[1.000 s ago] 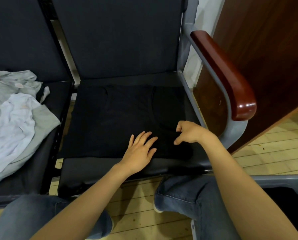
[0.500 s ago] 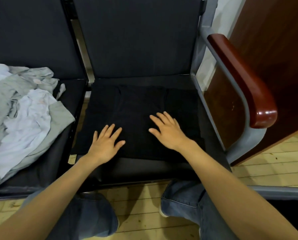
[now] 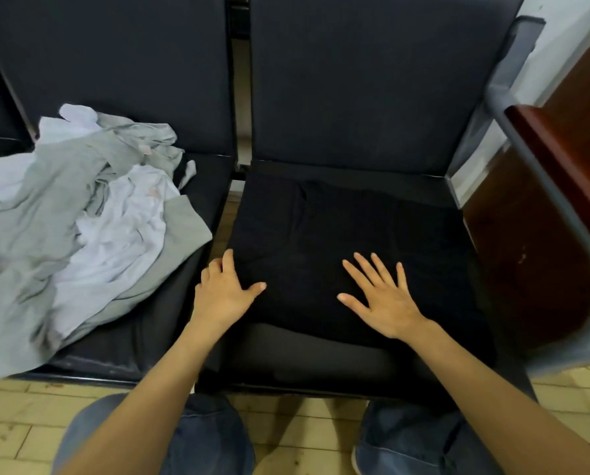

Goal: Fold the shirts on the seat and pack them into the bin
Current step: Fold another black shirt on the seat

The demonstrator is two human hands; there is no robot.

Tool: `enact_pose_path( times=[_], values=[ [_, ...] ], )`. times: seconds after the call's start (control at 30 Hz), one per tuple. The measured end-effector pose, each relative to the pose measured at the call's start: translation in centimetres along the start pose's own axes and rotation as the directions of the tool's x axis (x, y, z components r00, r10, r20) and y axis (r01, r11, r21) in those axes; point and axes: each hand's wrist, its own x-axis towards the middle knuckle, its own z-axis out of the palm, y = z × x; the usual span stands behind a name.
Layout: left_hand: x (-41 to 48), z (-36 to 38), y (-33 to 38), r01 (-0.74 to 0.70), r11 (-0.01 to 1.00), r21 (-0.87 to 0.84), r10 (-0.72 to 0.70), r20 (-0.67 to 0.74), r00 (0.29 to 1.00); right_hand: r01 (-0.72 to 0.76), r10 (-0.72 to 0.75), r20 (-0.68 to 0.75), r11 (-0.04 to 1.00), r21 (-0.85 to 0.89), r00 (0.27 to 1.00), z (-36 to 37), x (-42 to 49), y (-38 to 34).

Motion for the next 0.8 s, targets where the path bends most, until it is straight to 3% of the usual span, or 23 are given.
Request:
enact_pose_path(
  times=[0.07,0.1,0.17,0.2,0.27,0.43,0.6,0.73,0.8],
  values=[
    [0.6,-0.6,-0.2,0.039,0.999,-0.021,-0.039,0.005,0.999,-0.026,0.029,-0.068,0.999,0.047,0.997,-0.7,0.7,-1.0],
    [1.0,-0.9,-0.6,0.042,0.999,-0.022,-0.043,-0.011,0.999,-0.017,0.037,-0.178,0.993,0.114,0.983,-1.4,1.6,-2.0],
    [1.6,-1.6,-1.2,0.051,0.999,-0.007,-0.051,-0.033,0.998,0.049,0.074,-0.365,0.948,0.316,0.928,-3.3,4.8,-4.8],
    [1.8,-1.8,-1.5,0.067,0.998,0.003,-0.067,-0.026,0.997,0.081,0.086,-0.382,0.913,0.4,0.92,-4.3,6.9,-6.4],
    [2.0,-2.1,-1.8,0.112,0.994,0.02,-0.112,0.006,0.994,0.101,0.059,-0.317,0.88,0.465,0.947,-6.0,11.3,-9.8],
    [2.1,-2.4,-2.2,0.163,0.985,-0.06,-0.162,0.018,0.987,0.032,0.065,-0.212,0.905,0.423,0.975,-7.3,20.1,-15.5],
    [3.1,-3.7,-2.7,0.193,0.931,-0.309,-0.172,0.095,0.981,-0.182,0.251,-0.216,0.938,0.294,0.944,-6.3,24.2,-17.2],
    [3.4,-4.3,-3.3,0.227,0.861,-0.454,-0.17,0.164,0.972,-0.171,0.248,-0.292,0.948,0.267,0.924,-5.3,25.4,-17.7],
    [3.3,-4.3,-3.1,0.193,0.855,-0.482,-0.157,0.113,0.981,-0.126,0.234,-0.299,0.932,0.34,0.925,-5.4,25.6,-17.3]
  ],
)
